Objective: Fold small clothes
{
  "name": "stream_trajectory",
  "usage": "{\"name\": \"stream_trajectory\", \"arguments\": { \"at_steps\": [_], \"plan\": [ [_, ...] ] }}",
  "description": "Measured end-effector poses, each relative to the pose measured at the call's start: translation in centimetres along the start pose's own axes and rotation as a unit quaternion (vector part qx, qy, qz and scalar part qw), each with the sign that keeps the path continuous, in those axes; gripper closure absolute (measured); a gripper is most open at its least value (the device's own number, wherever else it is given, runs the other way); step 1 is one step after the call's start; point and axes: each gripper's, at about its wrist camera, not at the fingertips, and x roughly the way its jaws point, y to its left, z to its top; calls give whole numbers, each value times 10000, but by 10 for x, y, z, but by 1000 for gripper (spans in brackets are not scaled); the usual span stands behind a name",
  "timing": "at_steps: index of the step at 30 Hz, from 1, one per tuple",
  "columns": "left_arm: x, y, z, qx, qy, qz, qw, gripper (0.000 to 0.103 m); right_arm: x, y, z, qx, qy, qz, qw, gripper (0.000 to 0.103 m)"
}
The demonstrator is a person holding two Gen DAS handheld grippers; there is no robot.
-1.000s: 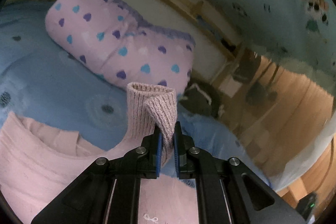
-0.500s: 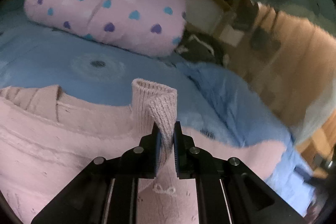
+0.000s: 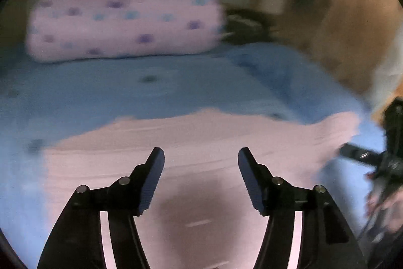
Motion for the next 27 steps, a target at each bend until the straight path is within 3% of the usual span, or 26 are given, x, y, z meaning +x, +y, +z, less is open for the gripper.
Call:
{"name": "stream_trajectory", "arguments": {
  "at_steps": [3,6,8,12,16,17,18,19,20,21,25,27],
  "plan": [
    [1,64,-16,-149,493,780,9956,44,33,15,4,-235,210,214,9993,0],
    [7,115,-38,-568,746,877,9917,44,65,24,7,-338,389,277,9983,7],
    [16,136,-48,-762,897,1079,9872,44,85,27,7,-384,570,201,9974,17],
    [43,158,-58,-852,1177,1470,9784,44,116,31,-1,-578,768,48,9954,19],
    [51,167,-63,-1082,1169,1343,9781,44,134,38,-10,-1193,817,-435,9885,30],
    [50,165,-62,-1040,1098,1299,9799,56,137,41,-11,-1337,781,-528,9865,34],
    [52,162,-60,-958,1032,1231,9824,91,138,43,-11,-1440,725,-540,9854,38],
    [51,159,-59,-829,1005,1267,9834,102,137,43,-9,-1453,691,-506,9857,58],
    [50,156,-58,-707,1014,1399,9824,101,136,43,-8,-1448,664,-466,9861,85],
    [49,155,-56,-646,1021,1367,9832,102,134,43,-6,-1424,642,-513,9864,93],
    [40,175,-50,-659,1071,1326,9832,102,128,52,-8,-1254,805,-266,9885,93],
    [37,197,-48,-889,1069,1305,9816,102,127,65,-13,-1279,895,0,9877,93]
  ]
}}
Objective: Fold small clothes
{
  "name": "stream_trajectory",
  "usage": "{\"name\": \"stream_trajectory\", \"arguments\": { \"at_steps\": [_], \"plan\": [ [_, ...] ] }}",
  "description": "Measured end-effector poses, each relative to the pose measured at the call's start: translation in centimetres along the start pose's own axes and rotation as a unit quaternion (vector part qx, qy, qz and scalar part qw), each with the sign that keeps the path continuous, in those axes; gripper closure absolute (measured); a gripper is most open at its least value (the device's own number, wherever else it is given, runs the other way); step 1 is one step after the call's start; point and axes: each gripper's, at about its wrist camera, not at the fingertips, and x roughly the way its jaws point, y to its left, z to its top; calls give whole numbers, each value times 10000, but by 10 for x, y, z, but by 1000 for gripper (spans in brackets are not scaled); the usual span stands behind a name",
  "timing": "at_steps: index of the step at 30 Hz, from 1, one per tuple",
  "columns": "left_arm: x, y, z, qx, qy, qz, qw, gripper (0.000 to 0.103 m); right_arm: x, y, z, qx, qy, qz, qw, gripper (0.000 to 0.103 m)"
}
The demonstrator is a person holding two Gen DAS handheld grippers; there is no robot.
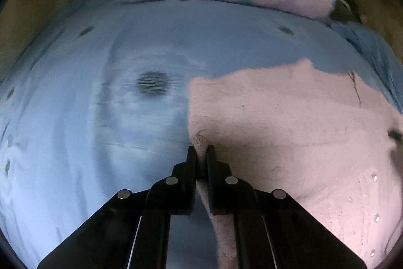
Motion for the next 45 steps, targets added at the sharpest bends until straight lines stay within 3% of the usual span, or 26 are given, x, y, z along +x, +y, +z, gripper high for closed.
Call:
{"name": "stream_trajectory", "arguments": {
  "at_steps": [3,5,6,8,10,11,12,14,15,17,20,21,24,29,33,36,41,45],
  "plan": [
    [7,27,7,-319,139,-138,9993,103,2,34,-5,-459,98,57,9989,93],
    [7,33,6,-227,85,257,9994,103,3,47,-8,-802,89,-153,9966,93],
    [6,37,6,-245,88,276,9993,103,4,49,-9,-915,97,-280,9954,93],
    [2,49,3,-614,279,-167,9976,103,6,43,-8,-818,131,-357,9959,93],
    [-9,51,-1,-864,314,-386,9950,103,4,30,-5,-581,138,-385,9975,93],
    [-18,46,-5,-917,340,-510,9939,92,3,27,-4,-533,116,-385,9978,92],
    [-24,39,-10,-880,368,-661,9932,73,2,23,-2,-481,102,-359,9981,92],
    [-32,20,-15,-646,402,-850,9935,49,0,20,0,-446,73,-378,9983,91],
    [-34,9,-18,-502,383,-870,9942,45,-2,20,0,-447,68,-378,9983,91],
    [-23,-11,-23,-247,540,-681,9959,45,-2,21,0,-473,80,-391,9981,91],
    [-6,-24,-37,-69,829,-420,9956,82,-4,23,-2,-556,82,-407,9976,91],
    [-8,-24,-38,-68,749,-401,9964,87,-6,23,-2,-617,19,-466,9970,92],
    [-21,-19,-40,-43,662,-306,9973,88,-10,19,-1,-532,-102,-608,9967,93],
    [-25,-13,-43,-201,725,-333,9966,87,1,11,-1,-383,47,-551,9977,93],
    [-25,-12,-42,-124,767,-195,9968,77,6,15,-9,-560,265,-558,9965,92],
    [-38,-12,-41,-208,632,-291,9974,77,-9,10,-11,-528,165,-656,9963,75],
    [-80,-19,-48,-235,29,-230,9995,77,-72,-33,-9,-202,-520,-970,9937,22],
    [-101,-27,-54,-226,-347,-31,9991,77,-117,-99,-19,320,-918,-1530,9834,18]
  ]
}}
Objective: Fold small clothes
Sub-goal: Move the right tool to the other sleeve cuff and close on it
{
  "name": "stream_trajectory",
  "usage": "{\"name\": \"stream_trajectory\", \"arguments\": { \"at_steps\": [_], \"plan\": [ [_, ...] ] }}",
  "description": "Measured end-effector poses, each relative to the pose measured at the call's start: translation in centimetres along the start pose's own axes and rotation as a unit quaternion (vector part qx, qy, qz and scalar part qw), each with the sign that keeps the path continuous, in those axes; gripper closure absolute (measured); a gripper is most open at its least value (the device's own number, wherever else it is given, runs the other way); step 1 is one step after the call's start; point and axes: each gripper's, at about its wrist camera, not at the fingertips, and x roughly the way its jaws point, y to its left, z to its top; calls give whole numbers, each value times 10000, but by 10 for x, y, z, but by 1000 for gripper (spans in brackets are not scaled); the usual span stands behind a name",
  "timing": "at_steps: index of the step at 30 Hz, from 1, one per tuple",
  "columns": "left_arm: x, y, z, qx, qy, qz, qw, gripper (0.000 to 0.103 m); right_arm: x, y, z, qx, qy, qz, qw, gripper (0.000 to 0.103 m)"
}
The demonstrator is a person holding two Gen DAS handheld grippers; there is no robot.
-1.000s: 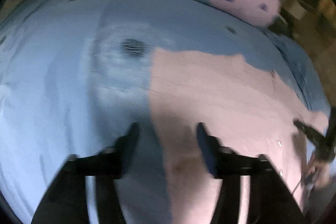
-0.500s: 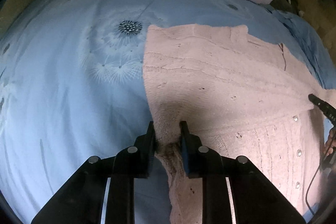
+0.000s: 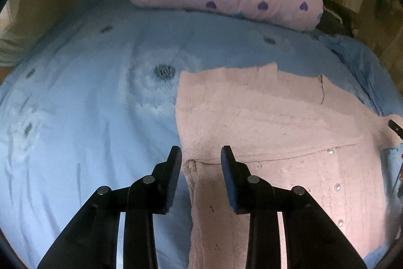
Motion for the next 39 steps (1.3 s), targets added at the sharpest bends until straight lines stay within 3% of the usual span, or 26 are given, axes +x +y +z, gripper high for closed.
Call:
{"name": "stream_trajectory", "arguments": {
  "at_steps": [4,7,10,13,17,23,25,28,32,35,39],
  "plan": [
    [-5,-1,-2,-81,-546,-33,9985,77,-13,-82,-15,866,34,-299,9958,18],
    [2,-5,-3,138,-488,162,9986,77,-23,-142,-29,1566,15,-239,9874,18],
    [12,-10,-2,134,-363,268,9989,77,-40,-195,-41,2249,-286,-28,9740,18],
    [14,-13,-2,58,-327,174,9993,77,-52,-247,-50,3080,-765,405,9474,18],
    [15,-18,-5,229,-370,347,9985,77,-51,-291,-59,3750,-1365,803,9134,18],
    [19,-12,-2,87,-328,355,9988,77,-25,-326,-83,4515,-1405,761,8779,22],
    [21,-11,-1,69,-325,376,9987,77,-20,-328,-80,4495,-1463,749,8780,22],
    [24,-12,0,110,-306,404,9987,77,-7,-329,-64,4251,-1462,663,8908,22],
    [29,-15,-1,225,-263,500,9981,77,-3,-337,-58,4132,-1742,602,8918,22],
    [32,-15,-1,252,-222,512,9981,77,-10,-345,-58,4189,-2114,676,8805,22],
    [34,-13,1,212,-185,533,9982,77,-25,-359,-75,4467,-2598,899,8514,27]
  ]
}}
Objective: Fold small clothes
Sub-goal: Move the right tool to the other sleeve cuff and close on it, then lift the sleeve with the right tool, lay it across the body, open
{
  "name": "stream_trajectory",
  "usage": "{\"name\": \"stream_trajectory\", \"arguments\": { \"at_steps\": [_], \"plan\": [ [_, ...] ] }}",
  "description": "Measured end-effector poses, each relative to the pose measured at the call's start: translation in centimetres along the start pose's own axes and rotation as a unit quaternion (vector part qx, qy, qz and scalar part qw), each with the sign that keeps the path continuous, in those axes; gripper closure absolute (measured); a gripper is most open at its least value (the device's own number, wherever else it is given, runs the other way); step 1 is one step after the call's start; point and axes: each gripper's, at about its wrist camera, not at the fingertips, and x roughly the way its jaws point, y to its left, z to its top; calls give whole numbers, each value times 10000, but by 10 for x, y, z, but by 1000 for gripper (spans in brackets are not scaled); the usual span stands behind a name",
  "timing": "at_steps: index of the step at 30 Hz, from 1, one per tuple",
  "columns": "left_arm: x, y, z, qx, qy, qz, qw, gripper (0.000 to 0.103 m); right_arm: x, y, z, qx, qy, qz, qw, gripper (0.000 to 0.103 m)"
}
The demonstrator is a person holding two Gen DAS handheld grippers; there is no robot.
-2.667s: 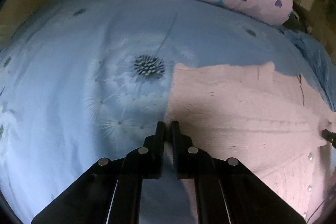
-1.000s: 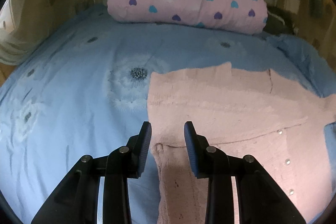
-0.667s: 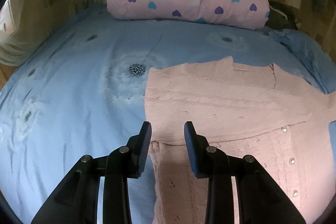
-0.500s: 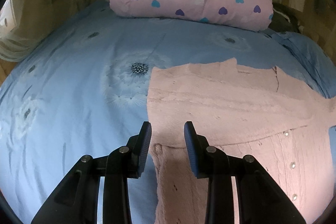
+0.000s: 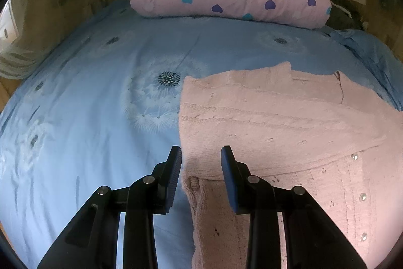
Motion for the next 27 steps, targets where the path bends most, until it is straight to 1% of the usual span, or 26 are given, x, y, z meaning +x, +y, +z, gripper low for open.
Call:
{"name": "stream_trajectory", "arguments": {
  "at_steps": [2,4,6,7,8,9,10,11,13,15,17,20,22,24,26,27],
  "plan": [
    [1,0,1,-45,28,-27,10000,77,-10,-5,5,124,-93,28,9999,27],
    [1,-1,0,-29,31,-41,10000,77,-9,-1,7,-46,64,-33,10000,29],
    [1,-2,-1,50,25,-17,10000,77,-8,1,8,-230,201,-193,9993,38],
    [1,-4,-1,106,23,16,9999,77,-7,0,8,-246,260,-238,9991,49],
    [2,-5,-2,148,19,26,9999,77,-6,-1,8,-211,291,-273,9990,61],
    [2,-5,-2,175,17,30,9998,77,-7,-4,8,-152,265,-361,9989,69],
    [3,-5,-2,193,23,45,9998,77,-9,-6,9,-100,219,-428,9988,83],
    [4,-5,-2,197,43,63,9998,77,-11,-7,10,-48,180,-456,9988,93],
    [5,-4,-2,169,79,59,9998,77,-20,-11,13,8,103,-418,9991,94],
    [5,-3,-2,127,98,41,9999,77,-24,-6,15,-66,86,-463,9989,95],
    [5,-3,-1,98,91,27,9999,77,-26,3,18,-210,132,-576,9980,95],
    [4,-4,0,84,90,12,9999,77,-35,20,19,-470,167,-638,9967,95],
    [4,-4,2,85,74,12,9999,77,-34,50,19,-744,223,-540,9955,95],
    [4,-4,5,74,30,1,10000,77,-32,93,13,-1181,291,-359,9919,95],
    [3,-3,9,8,-10,-87,10000,77,-26,139,1,-1758,439,-307,9830,95],
    [3,-3,12,-24,-30,-117,9999,77,-20,168,-10,-2160,585,-338,9741,95]
  ]
}}
